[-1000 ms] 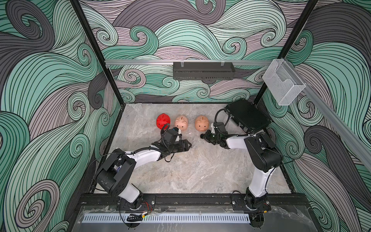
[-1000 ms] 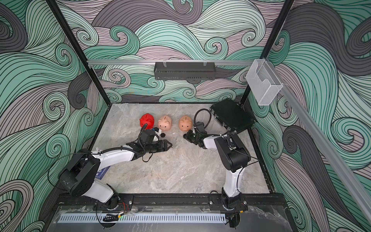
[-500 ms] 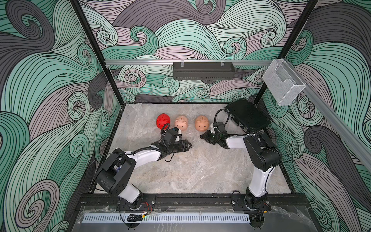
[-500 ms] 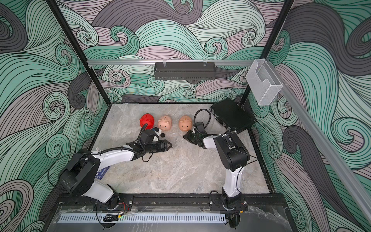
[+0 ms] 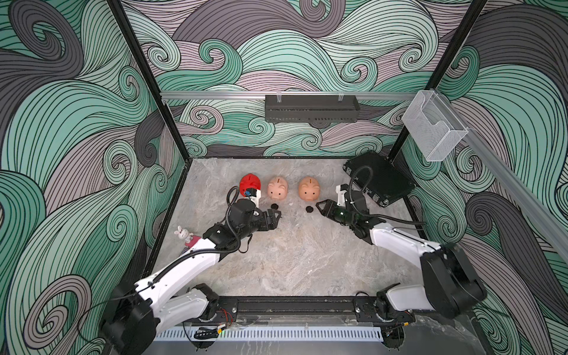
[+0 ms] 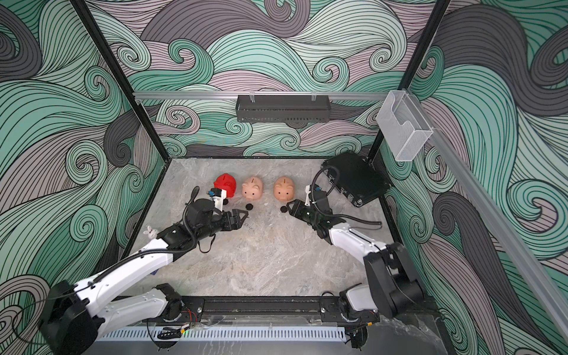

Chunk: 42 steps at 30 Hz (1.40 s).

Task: Open piggy banks
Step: Place the lid at the center of the board, then reset both arms

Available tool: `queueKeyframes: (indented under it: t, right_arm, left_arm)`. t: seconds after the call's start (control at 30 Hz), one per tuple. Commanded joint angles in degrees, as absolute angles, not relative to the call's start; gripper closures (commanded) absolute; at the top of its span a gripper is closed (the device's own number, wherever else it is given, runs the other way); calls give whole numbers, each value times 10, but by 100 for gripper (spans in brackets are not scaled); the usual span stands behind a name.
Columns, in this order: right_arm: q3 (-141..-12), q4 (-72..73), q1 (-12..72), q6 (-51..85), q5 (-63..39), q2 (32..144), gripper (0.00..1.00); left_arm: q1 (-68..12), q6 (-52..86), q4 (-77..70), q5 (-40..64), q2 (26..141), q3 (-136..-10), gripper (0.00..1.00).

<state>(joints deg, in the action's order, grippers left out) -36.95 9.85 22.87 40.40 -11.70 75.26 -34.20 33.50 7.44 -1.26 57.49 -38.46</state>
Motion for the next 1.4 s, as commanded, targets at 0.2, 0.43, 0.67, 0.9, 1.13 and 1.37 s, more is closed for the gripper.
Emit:
queueKeyframes:
  t: [0.2, 0.43, 0.67, 0.9, 1.13, 1.37]
  right_arm:
    - [-339, -32, 212, 278, 48, 585, 0]
    - [-312, 21, 206, 242, 231, 561, 0]
    - [-294, 133, 178, 174, 329, 599, 0]
    - [-300, 209, 157, 78, 352, 679, 1]
    - [-299, 254, 129, 32, 309, 749, 0]
    - [-298, 294, 95, -1, 259, 799, 0]
  left_arm:
    - [-323, 242, 89, -260, 436, -300, 1]
    - [-270, 148, 35, -362, 495, -323, 1]
    - [-182, 83, -7, -377, 566, -332, 1]
    - [-87, 76, -49, -331, 582, -289, 1]
    - [-29, 65, -105, -287, 646, -263, 1]
    - [0, 56, -183, -215, 728, -275, 1]
